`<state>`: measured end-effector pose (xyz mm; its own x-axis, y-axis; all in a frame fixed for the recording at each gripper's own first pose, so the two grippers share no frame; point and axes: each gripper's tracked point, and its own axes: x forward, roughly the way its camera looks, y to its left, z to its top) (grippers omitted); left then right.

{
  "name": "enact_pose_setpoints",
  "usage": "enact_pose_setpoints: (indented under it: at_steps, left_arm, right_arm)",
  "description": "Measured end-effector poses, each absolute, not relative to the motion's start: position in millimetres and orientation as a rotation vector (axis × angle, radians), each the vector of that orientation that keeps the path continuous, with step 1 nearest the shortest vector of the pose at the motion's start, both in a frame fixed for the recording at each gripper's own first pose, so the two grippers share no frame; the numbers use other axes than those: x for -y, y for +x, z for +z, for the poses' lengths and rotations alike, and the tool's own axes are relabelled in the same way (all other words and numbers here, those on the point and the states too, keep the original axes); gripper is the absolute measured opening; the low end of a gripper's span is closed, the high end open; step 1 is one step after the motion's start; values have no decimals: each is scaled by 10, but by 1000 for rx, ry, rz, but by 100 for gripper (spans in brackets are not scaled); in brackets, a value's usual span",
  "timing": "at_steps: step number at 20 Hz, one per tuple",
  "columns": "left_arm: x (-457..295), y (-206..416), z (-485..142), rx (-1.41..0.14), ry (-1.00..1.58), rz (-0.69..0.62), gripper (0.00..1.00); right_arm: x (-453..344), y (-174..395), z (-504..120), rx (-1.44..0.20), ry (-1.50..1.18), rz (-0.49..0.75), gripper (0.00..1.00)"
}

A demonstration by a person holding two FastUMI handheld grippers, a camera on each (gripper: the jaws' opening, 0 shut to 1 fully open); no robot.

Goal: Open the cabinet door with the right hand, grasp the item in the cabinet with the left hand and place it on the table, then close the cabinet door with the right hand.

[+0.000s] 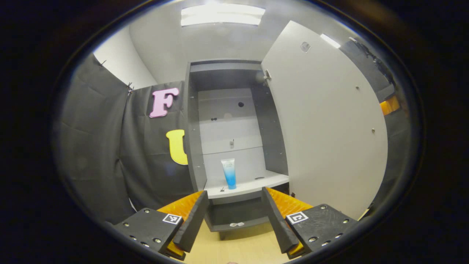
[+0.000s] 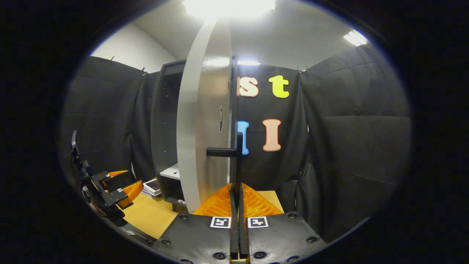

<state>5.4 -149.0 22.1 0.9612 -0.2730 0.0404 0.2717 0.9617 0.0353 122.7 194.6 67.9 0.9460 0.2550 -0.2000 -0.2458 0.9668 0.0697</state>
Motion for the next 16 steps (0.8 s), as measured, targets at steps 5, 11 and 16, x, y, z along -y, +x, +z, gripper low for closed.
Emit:
enact_pose_setpoints:
  at_steps: [5,11,16]
  left_arm:
    - [1501,84,226,31,27,-262,88]
    - [1464,111,244,45,18,-214,87]
    - [1452,142,244,50,38,-210,87]
  right_arm:
    - [-1938,957,906,-145,107,346,13]
    - [-1180,650,972,-108,158,288,35]
    - [-589,826,539,-156,143,123,98]
